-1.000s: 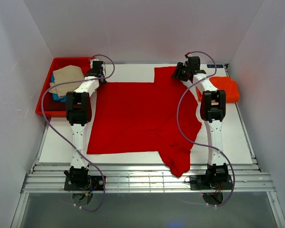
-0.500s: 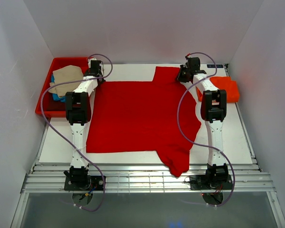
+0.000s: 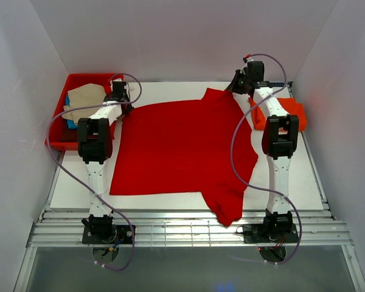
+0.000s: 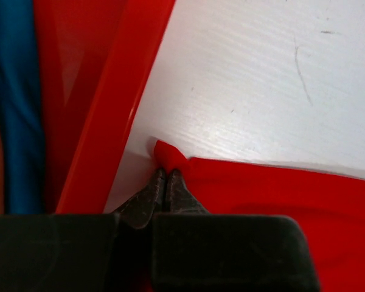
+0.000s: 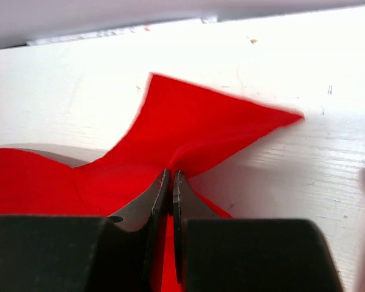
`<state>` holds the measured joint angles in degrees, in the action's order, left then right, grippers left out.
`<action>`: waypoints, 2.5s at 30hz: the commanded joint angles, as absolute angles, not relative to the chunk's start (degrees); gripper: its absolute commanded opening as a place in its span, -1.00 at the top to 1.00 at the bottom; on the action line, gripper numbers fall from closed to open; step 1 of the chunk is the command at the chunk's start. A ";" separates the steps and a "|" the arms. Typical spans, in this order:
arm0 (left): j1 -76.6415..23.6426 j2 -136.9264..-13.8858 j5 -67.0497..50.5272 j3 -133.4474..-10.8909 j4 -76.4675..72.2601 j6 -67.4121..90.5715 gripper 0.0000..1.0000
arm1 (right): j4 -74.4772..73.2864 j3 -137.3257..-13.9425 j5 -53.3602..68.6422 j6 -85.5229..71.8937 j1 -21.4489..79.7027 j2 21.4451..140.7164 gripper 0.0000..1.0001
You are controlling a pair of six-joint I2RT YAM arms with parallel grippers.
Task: Fold and stack the t-shirts
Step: Fold the tshirt
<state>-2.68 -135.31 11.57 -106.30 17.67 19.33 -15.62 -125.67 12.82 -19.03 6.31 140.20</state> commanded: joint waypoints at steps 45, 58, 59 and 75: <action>-7.20 -99.67 13.79 -61.35 11.24 15.47 1.00 | -13.53 -68.73 12.92 -7.91 9.58 97.47 0.85; -11.34 -97.12 32.15 -61.79 20.91 22.05 0.88 | -17.66 -65.22 1.41 -7.73 12.83 95.71 0.84; -11.34 -96.86 33.04 -62.05 21.61 22.93 0.88 | -17.75 -64.95 0.28 -7.82 13.09 95.54 0.84; -11.25 -96.77 33.22 -61.96 26.01 25.58 0.09 | -18.72 -63.19 -2.98 -7.74 13.53 95.54 0.75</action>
